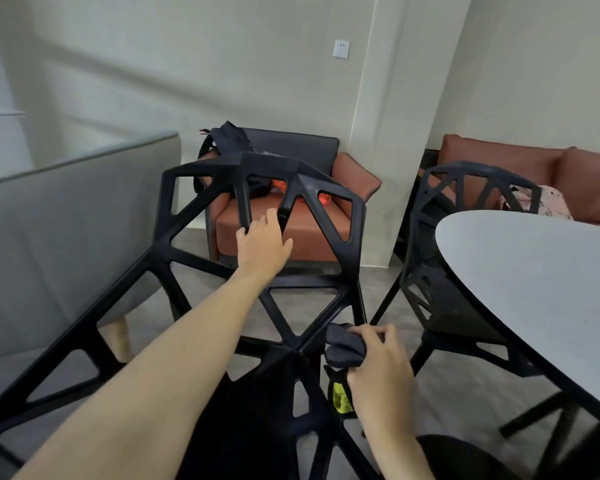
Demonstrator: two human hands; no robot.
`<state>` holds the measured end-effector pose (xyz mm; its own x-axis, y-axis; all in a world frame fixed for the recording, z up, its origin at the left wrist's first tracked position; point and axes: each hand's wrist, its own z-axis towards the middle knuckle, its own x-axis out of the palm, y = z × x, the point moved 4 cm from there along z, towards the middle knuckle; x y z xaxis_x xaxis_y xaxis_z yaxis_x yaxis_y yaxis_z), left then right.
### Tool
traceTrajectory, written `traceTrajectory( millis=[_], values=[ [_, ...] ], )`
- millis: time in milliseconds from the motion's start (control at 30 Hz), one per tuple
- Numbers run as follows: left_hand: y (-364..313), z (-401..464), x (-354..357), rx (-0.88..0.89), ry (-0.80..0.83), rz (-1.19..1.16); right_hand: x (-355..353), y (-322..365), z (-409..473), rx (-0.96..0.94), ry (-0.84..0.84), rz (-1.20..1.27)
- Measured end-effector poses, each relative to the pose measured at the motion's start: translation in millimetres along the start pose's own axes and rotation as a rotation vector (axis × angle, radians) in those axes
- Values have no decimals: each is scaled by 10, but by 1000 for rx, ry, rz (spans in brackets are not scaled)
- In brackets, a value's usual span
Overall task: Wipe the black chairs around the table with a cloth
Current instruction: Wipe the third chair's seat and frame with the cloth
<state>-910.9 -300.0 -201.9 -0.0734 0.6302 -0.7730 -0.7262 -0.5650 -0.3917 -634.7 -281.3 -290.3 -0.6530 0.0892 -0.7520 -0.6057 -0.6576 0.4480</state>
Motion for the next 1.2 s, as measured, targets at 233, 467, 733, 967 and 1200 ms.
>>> traceTrajectory(
  millis=[233, 467, 733, 967, 1200],
  values=[
    [264, -24, 254, -19, 89, 46, 25, -31, 11, -57, -31, -23],
    [302, -43, 198, 56, 66, 18, -54, 212, 1004, -190, -197, -72],
    [355, -3, 269, 56, 43, 34, -286, 774, 2075, -373, -421, -57],
    [327, -18, 257, 70, 34, 81, 4, 693, 1877, -288, -489, -147],
    [356, 3, 296, 73, 32, 73, 122, 1658, 2425, -481, -426, -258]
  ],
)
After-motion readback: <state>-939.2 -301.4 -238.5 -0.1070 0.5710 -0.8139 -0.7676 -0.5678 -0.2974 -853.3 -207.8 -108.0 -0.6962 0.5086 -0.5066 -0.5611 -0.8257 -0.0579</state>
